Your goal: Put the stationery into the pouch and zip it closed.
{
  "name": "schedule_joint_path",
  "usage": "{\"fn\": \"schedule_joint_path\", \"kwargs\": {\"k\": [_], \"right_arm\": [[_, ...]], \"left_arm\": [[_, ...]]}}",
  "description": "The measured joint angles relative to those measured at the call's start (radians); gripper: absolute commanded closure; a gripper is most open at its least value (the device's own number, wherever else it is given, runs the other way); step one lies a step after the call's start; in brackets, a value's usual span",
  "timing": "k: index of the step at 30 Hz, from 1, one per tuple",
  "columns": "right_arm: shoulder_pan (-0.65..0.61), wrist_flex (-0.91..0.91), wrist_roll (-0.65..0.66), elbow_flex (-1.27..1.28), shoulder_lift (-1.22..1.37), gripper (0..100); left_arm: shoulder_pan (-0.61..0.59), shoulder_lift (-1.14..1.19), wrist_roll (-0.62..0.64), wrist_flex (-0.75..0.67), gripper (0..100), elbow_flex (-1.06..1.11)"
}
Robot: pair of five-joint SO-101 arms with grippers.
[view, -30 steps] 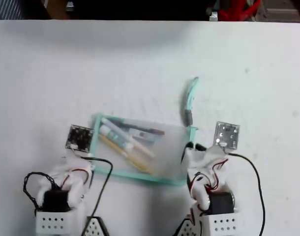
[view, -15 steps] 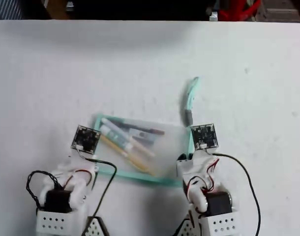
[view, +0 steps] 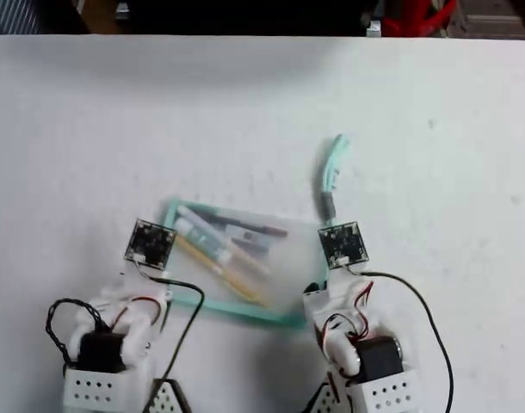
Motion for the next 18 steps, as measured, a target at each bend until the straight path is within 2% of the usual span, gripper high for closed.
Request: {"fn": "schedule_joint_path", "kwargs": {"k": [12,18], "right_arm": [[0.009,0.0,0.0,0.0,0.0,93.6],[0.011,0.003,0.135,0.0,0.0,93.6]], "left_arm": [[0.0,0.0,0.0,0.002,96,0.0],[0.0,0.0,0.0,0.002,96,0.0]]}}
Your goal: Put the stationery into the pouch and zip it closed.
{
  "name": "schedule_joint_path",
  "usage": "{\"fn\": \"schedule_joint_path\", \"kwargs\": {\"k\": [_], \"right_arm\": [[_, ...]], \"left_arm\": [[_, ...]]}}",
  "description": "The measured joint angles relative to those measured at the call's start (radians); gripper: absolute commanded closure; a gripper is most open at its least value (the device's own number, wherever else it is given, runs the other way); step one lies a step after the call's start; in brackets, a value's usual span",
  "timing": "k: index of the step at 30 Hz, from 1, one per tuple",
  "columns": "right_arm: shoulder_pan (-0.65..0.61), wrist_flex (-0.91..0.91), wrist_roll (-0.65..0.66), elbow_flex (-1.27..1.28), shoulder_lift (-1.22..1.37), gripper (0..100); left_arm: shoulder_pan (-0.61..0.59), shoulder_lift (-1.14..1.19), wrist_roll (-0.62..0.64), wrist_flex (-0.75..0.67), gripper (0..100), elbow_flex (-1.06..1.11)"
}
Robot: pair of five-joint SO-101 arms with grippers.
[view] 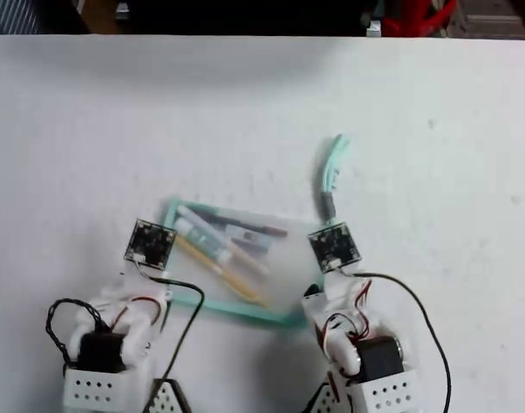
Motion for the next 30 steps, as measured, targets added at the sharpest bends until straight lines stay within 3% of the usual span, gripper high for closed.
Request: {"fn": "schedule_joint_path", "kwargs": {"k": [5,30], "right_arm": [[0.0,0.002,0.063,0.0,0.0,93.6],[0.0,0.003,0.072,0.006,0.0,93.6]], "left_arm": [[0.0,0.0,0.0,0.0,96,0.0],[0.0,0.0,0.0,0.0,96,0.0]]}}
